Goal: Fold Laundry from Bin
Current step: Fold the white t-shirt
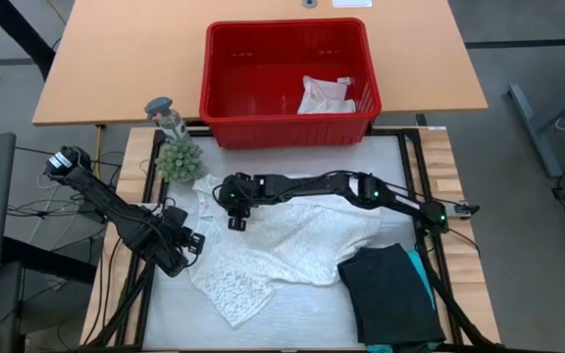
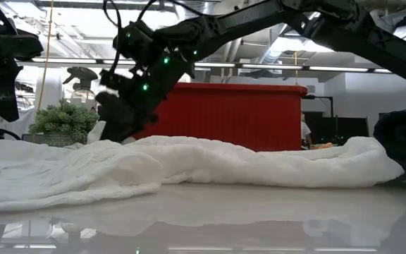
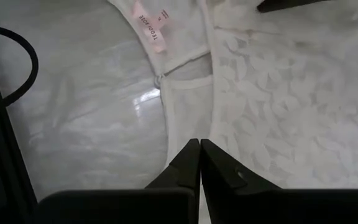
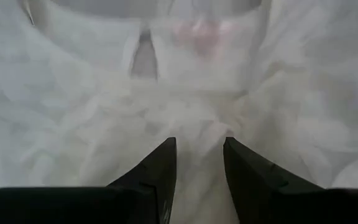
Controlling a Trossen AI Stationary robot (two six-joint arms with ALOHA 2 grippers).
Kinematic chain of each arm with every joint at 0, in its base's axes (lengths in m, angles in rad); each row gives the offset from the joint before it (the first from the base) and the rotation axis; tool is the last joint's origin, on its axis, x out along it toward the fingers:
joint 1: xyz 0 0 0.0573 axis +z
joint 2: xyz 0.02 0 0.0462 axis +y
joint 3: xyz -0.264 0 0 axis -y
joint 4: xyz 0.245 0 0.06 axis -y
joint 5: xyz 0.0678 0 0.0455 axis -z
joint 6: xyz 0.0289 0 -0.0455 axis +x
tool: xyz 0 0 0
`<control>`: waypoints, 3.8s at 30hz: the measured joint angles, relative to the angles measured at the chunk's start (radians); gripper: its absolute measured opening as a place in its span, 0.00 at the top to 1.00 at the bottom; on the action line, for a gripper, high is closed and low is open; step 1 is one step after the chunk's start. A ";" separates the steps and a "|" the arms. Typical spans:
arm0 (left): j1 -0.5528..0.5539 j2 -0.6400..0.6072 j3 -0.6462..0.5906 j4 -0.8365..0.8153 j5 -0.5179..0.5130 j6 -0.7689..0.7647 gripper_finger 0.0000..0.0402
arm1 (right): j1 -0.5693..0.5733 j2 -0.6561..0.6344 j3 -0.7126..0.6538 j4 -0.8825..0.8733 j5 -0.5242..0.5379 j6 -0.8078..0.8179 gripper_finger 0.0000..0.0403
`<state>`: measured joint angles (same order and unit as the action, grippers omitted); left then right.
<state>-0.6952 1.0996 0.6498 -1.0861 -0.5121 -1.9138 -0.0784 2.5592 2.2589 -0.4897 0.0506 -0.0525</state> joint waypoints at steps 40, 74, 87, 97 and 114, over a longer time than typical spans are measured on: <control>0.017 0.000 0.000 -0.071 -0.172 -0.079 1.00 | 0.135 -0.028 0.097 -0.162 -0.173 -0.050 0.95; 0.738 -0.078 -0.274 0.824 -0.252 0.961 1.00 | 0.135 -0.019 0.093 -0.232 -0.245 -0.098 0.94; 0.824 -0.076 -0.249 0.484 -0.069 0.809 1.00 | 0.132 -0.019 0.093 -0.238 -0.259 -0.114 0.94; 0.795 -0.134 -0.119 0.295 -0.152 0.676 1.00 | 0.115 -0.019 0.093 -0.240 -0.259 -0.113 0.94; 0.969 -0.330 -0.377 0.919 -0.017 0.940 1.00 | 0.114 -0.019 0.093 -0.238 -0.263 -0.133 0.94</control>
<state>0.2741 0.7697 0.2726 -0.1676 -0.5290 -0.9738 0.0360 2.5404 2.3520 -0.7277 -0.2119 -0.1852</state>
